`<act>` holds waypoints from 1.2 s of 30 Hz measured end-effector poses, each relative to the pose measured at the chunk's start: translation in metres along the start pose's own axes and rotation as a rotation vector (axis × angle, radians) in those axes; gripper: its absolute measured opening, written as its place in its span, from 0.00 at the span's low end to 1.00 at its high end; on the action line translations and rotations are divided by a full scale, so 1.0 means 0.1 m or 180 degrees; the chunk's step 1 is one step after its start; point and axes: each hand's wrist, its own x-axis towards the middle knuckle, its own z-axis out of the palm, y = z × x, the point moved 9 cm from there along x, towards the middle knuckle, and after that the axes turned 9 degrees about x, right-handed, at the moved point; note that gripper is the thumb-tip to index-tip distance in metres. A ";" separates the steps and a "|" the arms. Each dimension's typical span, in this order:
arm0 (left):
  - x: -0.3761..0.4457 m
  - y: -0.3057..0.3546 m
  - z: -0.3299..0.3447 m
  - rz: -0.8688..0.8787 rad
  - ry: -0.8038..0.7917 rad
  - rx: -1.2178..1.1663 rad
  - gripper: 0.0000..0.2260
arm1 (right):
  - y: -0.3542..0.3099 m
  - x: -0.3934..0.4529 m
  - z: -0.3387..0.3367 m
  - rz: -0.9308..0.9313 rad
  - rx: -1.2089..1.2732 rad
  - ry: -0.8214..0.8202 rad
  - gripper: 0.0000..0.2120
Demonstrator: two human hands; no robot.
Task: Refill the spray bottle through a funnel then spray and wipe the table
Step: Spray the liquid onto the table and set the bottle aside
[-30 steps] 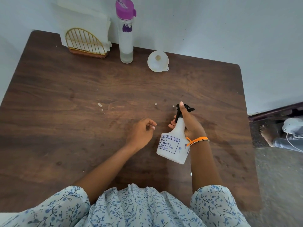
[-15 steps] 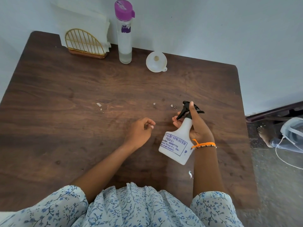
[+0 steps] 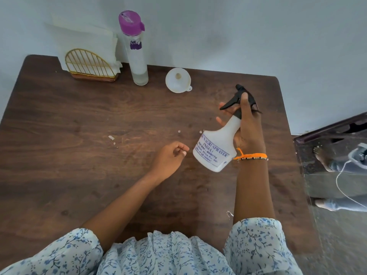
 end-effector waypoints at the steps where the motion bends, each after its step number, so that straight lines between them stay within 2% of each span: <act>1: 0.02 0.01 0.00 -0.0005 0.0006 -0.0029 0.06 | -0.07 0.05 0.06 -0.0101 0.0002 -0.0005 0.08; 10: 0.37 0.14 -0.13 -0.0021 0.0270 -0.0209 0.09 | -0.39 0.66 0.51 -0.0926 -0.0797 0.0133 0.03; 13: 0.48 0.19 -0.17 -0.0030 0.0315 -0.0206 0.09 | -0.36 0.87 0.58 -0.1015 -0.1062 0.0240 0.07; 18: 0.59 0.21 -0.23 -0.0117 0.0394 -0.0210 0.08 | -0.38 1.17 0.57 -0.1184 -0.1073 0.0338 0.10; 21: 0.62 0.19 -0.23 -0.0158 0.0409 -0.0231 0.08 | -0.43 1.32 0.61 -0.1218 -0.1107 0.0214 0.10; 24: 0.66 0.18 -0.22 -0.0149 0.0422 -0.0261 0.09 | -0.47 1.41 0.65 -0.1283 -0.1027 0.0095 0.14; 30: 0.71 0.20 -0.25 -0.0145 0.0429 -0.0367 0.08 | -0.40 1.46 0.59 -0.1252 -0.0717 0.0286 0.23; 36: 0.70 0.21 -0.30 -0.0096 0.0458 -0.0577 0.08 | -0.20 1.31 0.41 -0.1047 -0.0414 0.0552 0.24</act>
